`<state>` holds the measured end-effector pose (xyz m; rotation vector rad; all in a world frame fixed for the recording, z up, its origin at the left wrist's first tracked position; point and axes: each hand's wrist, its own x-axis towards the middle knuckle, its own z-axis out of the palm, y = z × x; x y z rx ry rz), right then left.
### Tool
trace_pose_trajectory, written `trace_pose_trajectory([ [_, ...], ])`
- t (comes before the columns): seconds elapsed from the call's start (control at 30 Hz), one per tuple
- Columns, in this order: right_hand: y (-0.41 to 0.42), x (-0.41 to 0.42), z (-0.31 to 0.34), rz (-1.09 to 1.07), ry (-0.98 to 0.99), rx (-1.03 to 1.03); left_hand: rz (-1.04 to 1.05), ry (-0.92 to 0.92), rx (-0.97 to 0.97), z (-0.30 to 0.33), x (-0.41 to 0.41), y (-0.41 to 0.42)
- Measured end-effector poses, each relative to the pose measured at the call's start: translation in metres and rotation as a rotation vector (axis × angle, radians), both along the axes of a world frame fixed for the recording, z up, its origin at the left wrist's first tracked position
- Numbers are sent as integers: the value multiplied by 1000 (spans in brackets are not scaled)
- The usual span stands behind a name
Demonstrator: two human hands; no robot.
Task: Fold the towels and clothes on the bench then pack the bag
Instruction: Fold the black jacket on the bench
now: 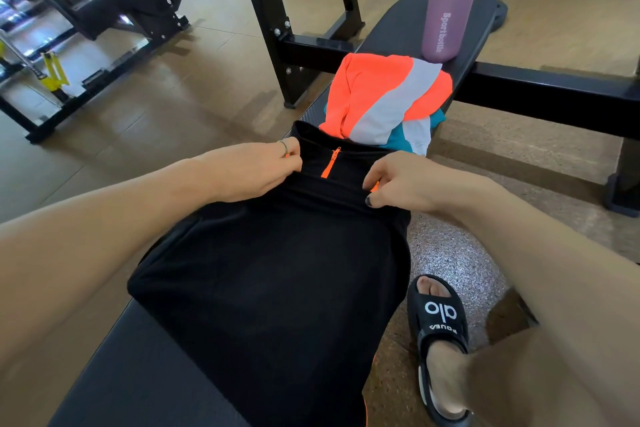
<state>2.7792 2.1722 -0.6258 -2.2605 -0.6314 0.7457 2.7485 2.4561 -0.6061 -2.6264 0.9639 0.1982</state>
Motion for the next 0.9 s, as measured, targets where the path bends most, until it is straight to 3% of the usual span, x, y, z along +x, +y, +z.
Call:
trace_pose_trajectory([
  [0.13, -5, 4, 1, 97, 66, -56, 127, 89, -23, 10, -4, 0],
  [0.33, -12, 4, 0, 137, 200, -99, 88, -19, 56, 19, -2, 8],
  [0.73, -28, 14, -4, 115, 138, -219, -98, -140, 188, 34, 21, 47],
  [0.9, -32, 23, -1, 9, 64, -197, -54, -118, 159, 33, 41, 42],
])
